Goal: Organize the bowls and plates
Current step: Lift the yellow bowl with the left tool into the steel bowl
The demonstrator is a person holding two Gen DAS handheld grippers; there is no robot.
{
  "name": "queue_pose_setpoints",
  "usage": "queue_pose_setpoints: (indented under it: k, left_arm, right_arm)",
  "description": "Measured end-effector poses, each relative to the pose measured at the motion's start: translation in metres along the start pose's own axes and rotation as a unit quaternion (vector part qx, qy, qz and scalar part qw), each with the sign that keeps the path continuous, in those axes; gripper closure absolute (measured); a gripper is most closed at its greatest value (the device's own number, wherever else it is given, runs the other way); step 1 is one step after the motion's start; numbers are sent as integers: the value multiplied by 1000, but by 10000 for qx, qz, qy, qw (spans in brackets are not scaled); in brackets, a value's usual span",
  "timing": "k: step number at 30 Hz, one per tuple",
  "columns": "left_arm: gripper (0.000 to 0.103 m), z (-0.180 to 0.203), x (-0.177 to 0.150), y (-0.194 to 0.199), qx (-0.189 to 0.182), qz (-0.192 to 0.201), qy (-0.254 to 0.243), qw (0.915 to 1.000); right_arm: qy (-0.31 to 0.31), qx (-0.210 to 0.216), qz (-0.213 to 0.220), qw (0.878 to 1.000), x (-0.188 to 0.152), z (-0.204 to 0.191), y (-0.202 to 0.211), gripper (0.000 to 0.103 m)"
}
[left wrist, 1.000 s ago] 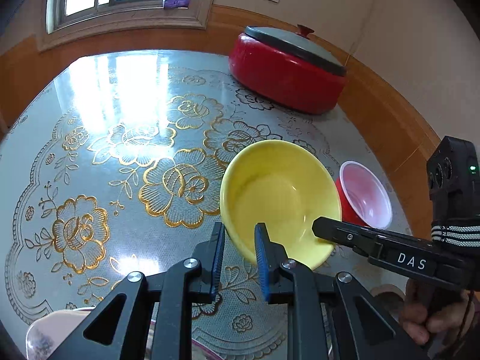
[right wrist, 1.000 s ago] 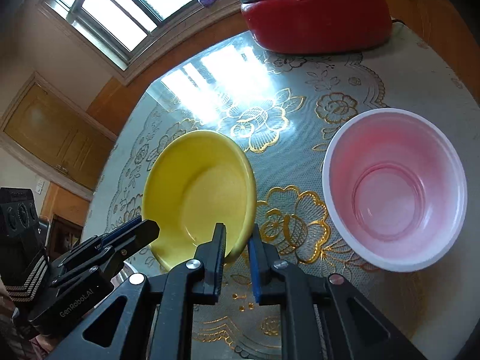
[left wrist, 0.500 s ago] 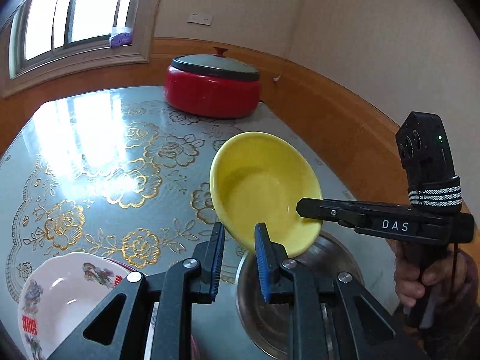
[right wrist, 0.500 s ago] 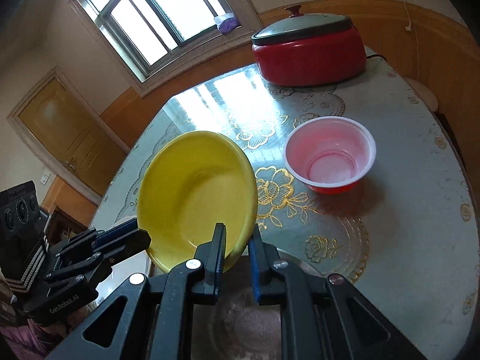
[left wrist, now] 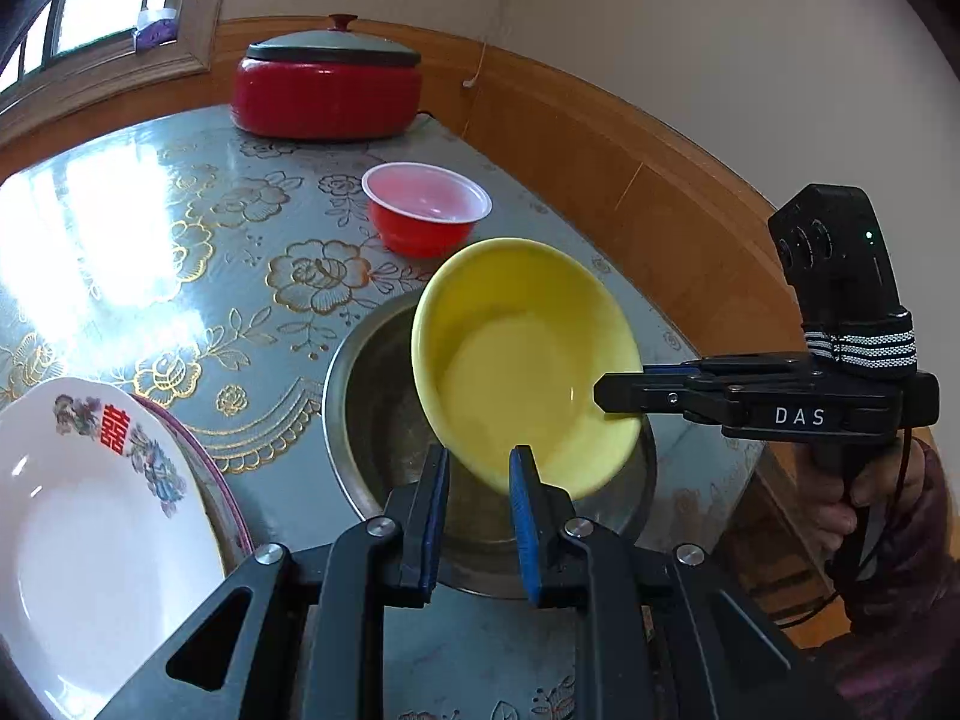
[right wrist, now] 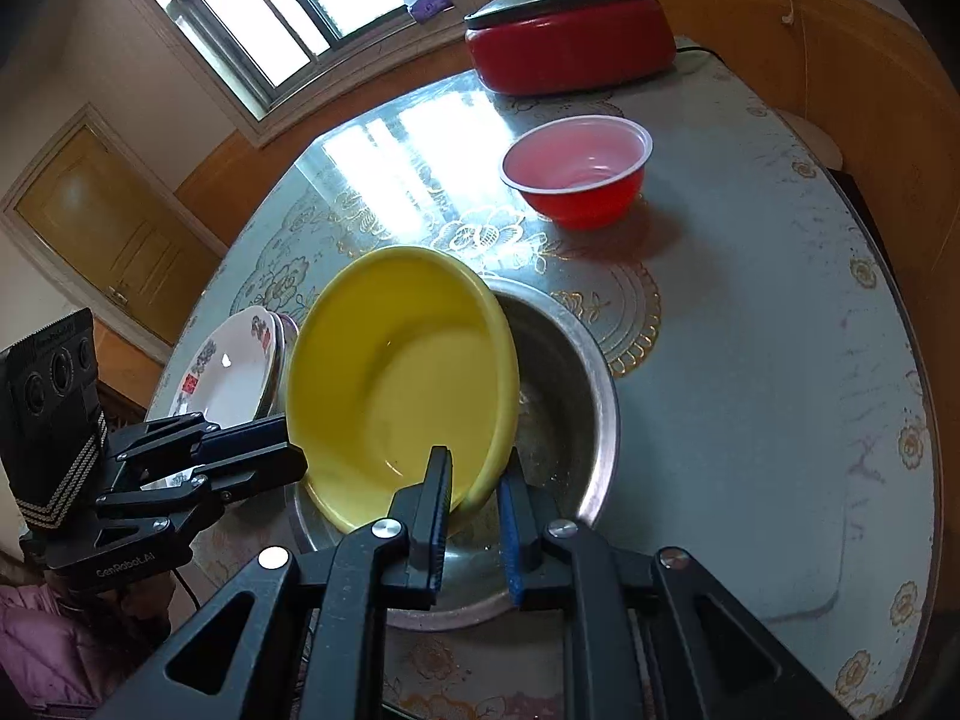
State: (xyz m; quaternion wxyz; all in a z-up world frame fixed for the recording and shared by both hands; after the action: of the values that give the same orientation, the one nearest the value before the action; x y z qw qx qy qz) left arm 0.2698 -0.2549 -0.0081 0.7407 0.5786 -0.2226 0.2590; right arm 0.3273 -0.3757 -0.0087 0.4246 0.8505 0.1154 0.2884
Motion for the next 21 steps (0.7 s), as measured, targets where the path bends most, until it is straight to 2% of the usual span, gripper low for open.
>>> queue_pose_setpoints:
  k: [7,9,21]
  left_arm:
    - [83,3,-10,-3,-23,-161,115,9998]
    - [83,-1,-11,-3,39,-192,130,9997]
    - [85,-2,-18,-6,34,-267,196,9994]
  right_arm:
    - [-100,-152,-162,9997,-9,3,-11,85]
    - [-112,-159,-187,9996,-9,4,-14,81]
    - [355,-698,-75,9969,-11,-5,-20,84]
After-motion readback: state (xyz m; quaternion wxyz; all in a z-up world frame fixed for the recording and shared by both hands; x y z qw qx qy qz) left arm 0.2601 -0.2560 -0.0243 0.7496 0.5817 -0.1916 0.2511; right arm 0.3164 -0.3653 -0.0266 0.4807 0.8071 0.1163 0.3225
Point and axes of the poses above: each gripper's, at about its wrist camera, not at the fingertips, and y roughly against the way its jaws point, z to its right, x to its top, the point moved 5 cm from there along -y, roughly the way its jaws point, and after that the axes turned 9 degrees about -y, right-handed, at the moved point
